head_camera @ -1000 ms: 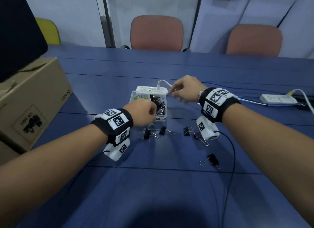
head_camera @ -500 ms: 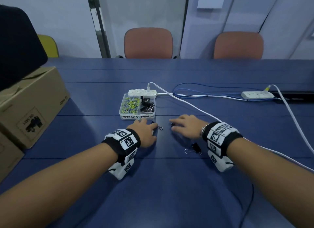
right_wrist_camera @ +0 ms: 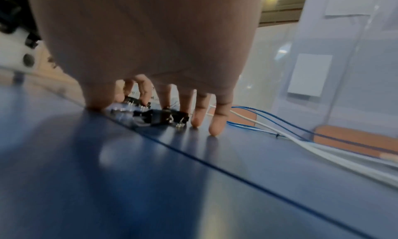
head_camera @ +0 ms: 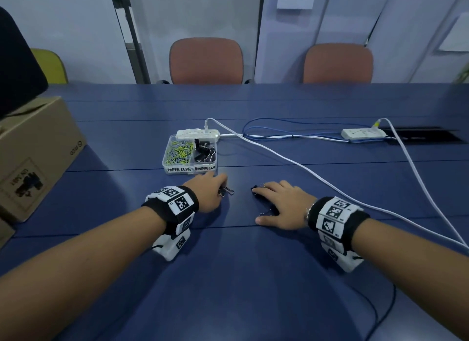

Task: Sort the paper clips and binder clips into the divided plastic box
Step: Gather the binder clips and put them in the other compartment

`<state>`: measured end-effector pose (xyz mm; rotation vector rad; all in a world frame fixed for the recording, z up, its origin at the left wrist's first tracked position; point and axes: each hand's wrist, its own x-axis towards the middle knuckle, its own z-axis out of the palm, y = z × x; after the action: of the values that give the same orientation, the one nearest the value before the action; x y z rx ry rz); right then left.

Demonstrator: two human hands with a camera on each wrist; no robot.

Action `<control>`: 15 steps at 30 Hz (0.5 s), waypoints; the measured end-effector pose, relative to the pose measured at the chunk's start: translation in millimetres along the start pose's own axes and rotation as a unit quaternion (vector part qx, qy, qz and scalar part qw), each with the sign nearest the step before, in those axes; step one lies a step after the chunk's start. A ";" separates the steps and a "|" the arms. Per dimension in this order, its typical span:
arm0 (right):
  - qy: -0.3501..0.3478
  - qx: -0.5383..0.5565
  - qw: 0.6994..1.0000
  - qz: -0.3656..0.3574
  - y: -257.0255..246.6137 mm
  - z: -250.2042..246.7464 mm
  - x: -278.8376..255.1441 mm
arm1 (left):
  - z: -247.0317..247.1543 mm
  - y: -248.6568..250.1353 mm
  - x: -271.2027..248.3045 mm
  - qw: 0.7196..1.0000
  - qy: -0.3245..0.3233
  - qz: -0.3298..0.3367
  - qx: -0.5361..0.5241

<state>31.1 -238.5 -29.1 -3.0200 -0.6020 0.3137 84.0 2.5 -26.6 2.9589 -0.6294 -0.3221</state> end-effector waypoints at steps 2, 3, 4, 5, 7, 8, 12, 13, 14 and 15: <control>-0.048 0.046 0.998 0.023 1.9 -8.9 2.2 | -1.3 -1.7 0.8 1.000 -0.002 -0.003 -0.020; -0.070 0.052 0.996 0.028 2.2 -13.2 4.0 | -2.6 -2.1 1.2 1.000 -0.007 -0.004 -0.027; -0.085 0.051 0.995 0.029 1.9 -16.7 6.5 | -4.2 -2.3 1.9 1.000 -0.014 -0.003 -0.027; -0.094 0.049 0.994 0.027 1.2 -18.7 9.1 | -6.3 -1.4 2.5 1.000 -0.020 0.001 -0.020; -0.098 0.050 0.994 0.023 -1.0 -21.0 13.8 | -9.7 1.0 4.9 1.000 -0.024 0.017 -0.009; -0.094 0.049 0.994 0.020 -1.8 -22.3 15.2 | -11.4 1.7 6.0 0.999 -0.023 0.026 -0.010; -0.086 0.033 0.996 0.014 -3.5 -27.7 15.8 | -15.8 2.0 7.8 0.999 -0.005 0.041 -0.008; -0.089 0.038 0.995 0.018 -4.5 -28.3 14.9 | -16.4 2.5 7.8 0.999 -0.003 0.038 -0.010; -0.094 0.050 0.994 0.024 -5.5 -29.0 14.4 | -16.9 2.9 8.3 0.999 -0.001 0.035 -0.013; -0.101 0.066 0.992 0.032 -6.6 -29.7 14.5 | -17.5 3.2 8.9 0.999 0.000 0.034 -0.017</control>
<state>47.9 -227.0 -2.2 -2.9045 -0.4754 0.6419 94.6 -3.1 -10.9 2.8969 -0.7143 -0.3232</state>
